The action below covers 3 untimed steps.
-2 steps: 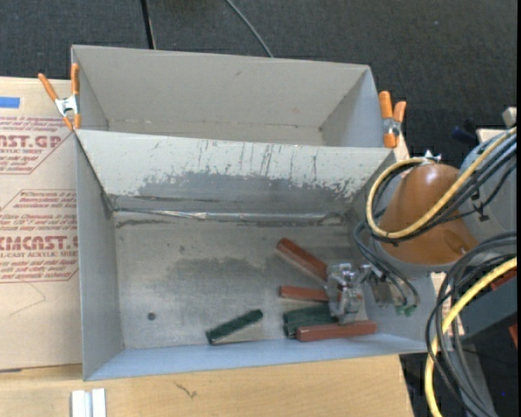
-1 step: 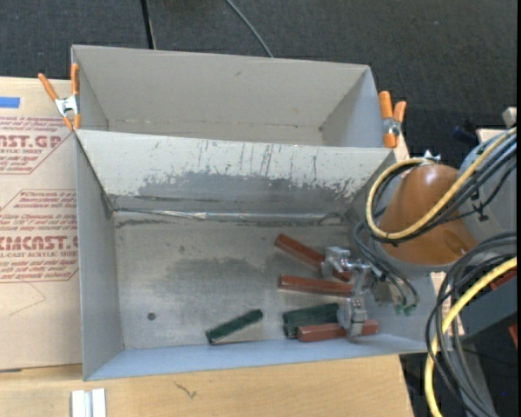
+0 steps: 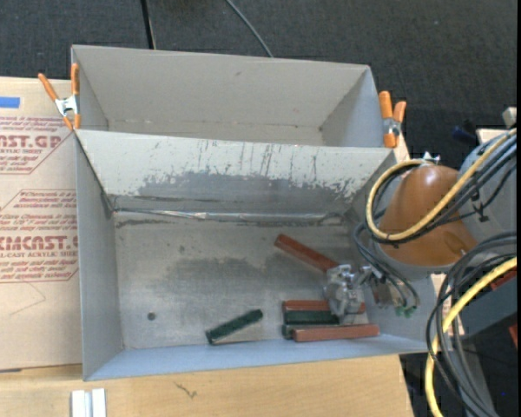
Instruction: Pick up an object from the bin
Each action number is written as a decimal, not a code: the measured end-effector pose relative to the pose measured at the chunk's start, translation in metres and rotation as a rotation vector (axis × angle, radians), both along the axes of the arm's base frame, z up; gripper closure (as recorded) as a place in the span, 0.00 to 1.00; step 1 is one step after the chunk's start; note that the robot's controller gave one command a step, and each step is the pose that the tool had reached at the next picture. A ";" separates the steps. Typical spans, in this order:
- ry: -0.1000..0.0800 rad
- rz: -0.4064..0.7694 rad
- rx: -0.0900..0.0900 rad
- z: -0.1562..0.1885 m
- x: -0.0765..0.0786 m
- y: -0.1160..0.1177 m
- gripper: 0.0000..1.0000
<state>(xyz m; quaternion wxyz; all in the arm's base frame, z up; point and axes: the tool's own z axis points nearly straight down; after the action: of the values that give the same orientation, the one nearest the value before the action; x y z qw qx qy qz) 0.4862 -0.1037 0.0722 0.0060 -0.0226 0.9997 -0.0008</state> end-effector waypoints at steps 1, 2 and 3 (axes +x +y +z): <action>-0.019 -0.001 -0.002 0.002 0.005 0.000 0.00; 0.005 0.000 0.000 -0.001 -0.001 0.000 1.00; -0.023 -0.001 -0.002 0.003 0.006 0.000 0.00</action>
Offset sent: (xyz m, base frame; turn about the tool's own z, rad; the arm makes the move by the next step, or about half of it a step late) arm 0.0000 0.0000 0.0000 0.0000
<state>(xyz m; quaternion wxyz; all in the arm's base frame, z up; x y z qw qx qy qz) 0.4923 -0.1037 0.0750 0.0175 -0.0219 0.9996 -0.0020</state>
